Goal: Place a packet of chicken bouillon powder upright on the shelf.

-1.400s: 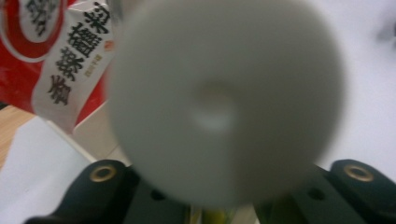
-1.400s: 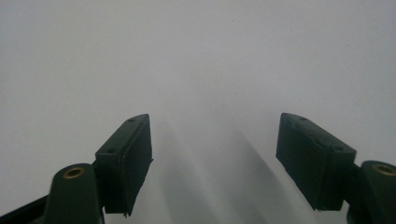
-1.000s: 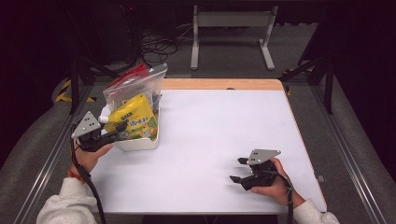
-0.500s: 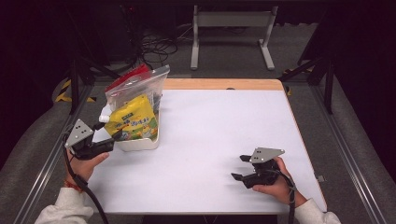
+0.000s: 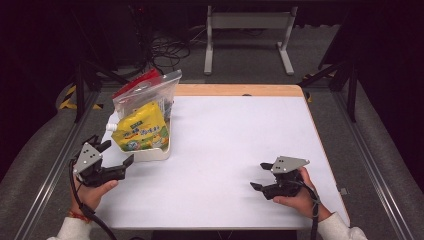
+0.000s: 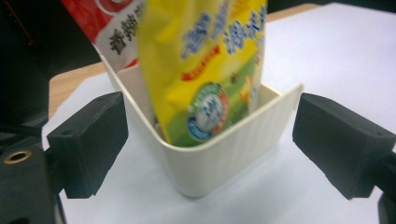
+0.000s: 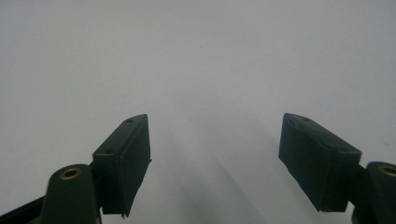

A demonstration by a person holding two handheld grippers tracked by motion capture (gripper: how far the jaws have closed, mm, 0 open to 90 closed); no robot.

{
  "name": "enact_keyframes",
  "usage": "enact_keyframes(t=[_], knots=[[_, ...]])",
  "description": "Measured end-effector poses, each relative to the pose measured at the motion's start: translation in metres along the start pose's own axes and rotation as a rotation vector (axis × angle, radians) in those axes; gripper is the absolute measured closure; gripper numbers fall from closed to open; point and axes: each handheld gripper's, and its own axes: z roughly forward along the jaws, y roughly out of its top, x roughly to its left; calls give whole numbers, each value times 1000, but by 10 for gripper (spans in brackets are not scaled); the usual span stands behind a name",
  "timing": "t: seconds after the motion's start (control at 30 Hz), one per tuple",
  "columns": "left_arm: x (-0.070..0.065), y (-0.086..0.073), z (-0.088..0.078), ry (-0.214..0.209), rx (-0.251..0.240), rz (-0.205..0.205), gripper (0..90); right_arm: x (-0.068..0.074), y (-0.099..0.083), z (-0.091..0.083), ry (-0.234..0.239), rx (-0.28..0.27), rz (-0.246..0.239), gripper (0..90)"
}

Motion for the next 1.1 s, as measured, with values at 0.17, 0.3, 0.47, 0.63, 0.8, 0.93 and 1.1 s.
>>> enact_keyframes(t=[0.17, 0.3, 0.47, 0.63, 0.8, 0.93, 1.1], knots=[[-11, -3, 0, -13, 14, 24, 83, -1, 0, -1, -16, -2, -4, 240], [-21, -5, -1, -38, 11, 30, 83, -1, 1, -2, -33, -4, -7, 228], [-36, -6, 1, -79, 0, 51, 83, -2, 1, -5, -65, -6, -13, 200], [-56, -10, 11, -141, 43, 86, 83, -3, -1, -11, -104, -9, -15, 163], [-72, -10, 18, -184, 78, 131, 80, -4, -4, -16, -135, -8, -24, 149], [-87, -12, 24, -226, 105, 150, 80, -6, -8, -22, -143, -17, -14, 139], [-99, -14, 34, -268, 145, 175, 77, -7, -15, -27, -158, -18, 2, 115]])
